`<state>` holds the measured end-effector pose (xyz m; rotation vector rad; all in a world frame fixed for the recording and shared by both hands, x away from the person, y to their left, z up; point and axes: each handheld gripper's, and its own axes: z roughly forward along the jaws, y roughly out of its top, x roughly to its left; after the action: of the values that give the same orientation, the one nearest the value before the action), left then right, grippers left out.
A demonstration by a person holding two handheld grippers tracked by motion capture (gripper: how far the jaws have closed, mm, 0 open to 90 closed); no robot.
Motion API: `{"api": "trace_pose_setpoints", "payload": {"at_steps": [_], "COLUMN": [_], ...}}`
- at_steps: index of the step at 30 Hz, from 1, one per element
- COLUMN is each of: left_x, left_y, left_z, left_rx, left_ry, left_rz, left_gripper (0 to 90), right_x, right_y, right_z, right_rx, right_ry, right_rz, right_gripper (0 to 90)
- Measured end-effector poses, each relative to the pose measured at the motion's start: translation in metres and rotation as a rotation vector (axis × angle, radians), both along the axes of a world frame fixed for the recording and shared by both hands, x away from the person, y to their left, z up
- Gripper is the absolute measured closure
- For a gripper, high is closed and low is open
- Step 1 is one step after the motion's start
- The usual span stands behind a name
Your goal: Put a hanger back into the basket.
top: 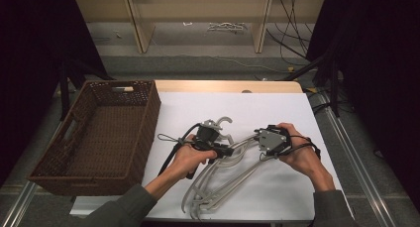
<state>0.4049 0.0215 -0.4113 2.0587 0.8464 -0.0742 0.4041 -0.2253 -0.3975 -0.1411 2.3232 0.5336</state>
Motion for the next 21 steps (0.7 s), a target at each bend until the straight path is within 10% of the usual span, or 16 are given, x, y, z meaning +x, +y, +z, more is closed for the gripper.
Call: {"api": "trace_pose_setpoints", "payload": {"at_steps": [5, 12, 21], "left_x": [0.003, 0.008, 0.019], "left_y": [0.006, 0.016, 0.039], "left_z": [0.018, 0.038, 0.069], "left_rx": [-0.010, -0.032, -0.025], "left_ry": [0.006, -0.023, -0.096], "left_rz": [0.019, 0.045, 0.108], "left_gripper": [79.2, 79.2, 79.1], "right_x": [-0.009, -0.019, -0.026], "right_y": [0.002, -0.005, -0.010], "right_z": [0.013, 0.044, 0.056], "right_rx": [0.114, 0.413, 0.597], "right_ry": [0.010, 0.008, 0.029], "right_rz": [-0.068, -0.206, -0.286], "right_gripper": [57.9, 37.0, 30.7]}}
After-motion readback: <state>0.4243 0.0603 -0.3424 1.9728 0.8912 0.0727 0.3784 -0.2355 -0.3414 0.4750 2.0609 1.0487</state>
